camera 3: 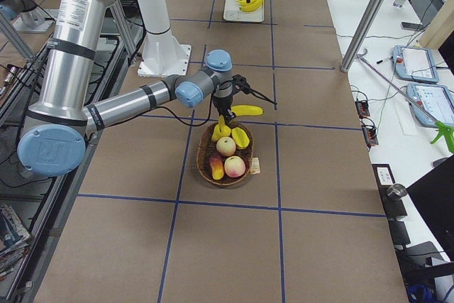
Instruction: Transfer all bananas from basket to plate
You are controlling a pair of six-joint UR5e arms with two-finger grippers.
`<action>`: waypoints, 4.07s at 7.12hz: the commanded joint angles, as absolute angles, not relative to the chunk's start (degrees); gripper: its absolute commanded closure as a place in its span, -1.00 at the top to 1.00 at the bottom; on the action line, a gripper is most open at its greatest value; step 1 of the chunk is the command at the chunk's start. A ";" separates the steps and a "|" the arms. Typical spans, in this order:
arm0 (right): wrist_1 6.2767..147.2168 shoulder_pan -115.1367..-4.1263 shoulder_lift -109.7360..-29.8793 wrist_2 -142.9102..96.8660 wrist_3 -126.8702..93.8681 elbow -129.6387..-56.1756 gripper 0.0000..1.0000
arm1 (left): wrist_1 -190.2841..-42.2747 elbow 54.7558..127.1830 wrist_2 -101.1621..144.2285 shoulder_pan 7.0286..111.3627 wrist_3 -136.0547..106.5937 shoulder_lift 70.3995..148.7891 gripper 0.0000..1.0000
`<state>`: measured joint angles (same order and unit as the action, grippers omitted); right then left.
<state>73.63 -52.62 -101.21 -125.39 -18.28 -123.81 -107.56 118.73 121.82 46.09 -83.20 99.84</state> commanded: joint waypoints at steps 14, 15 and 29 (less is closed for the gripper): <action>58.18 -23.12 -62.32 -103.01 -74.87 -110.92 -0.99 | -126.64 101.35 119.38 41.50 -97.10 122.50 0.98; 58.10 -22.77 -61.97 -103.01 -75.93 -110.92 -0.99 | -126.82 101.34 112.74 38.09 -98.77 123.56 0.98; 56.43 -22.24 -62.05 -102.83 -77.61 -111.18 -0.93 | -127.62 100.28 105.73 30.85 -104.50 126.04 -0.81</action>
<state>56.42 -22.24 -62.05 -102.83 -77.57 -111.18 -127.61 100.27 105.72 30.86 -104.52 126.12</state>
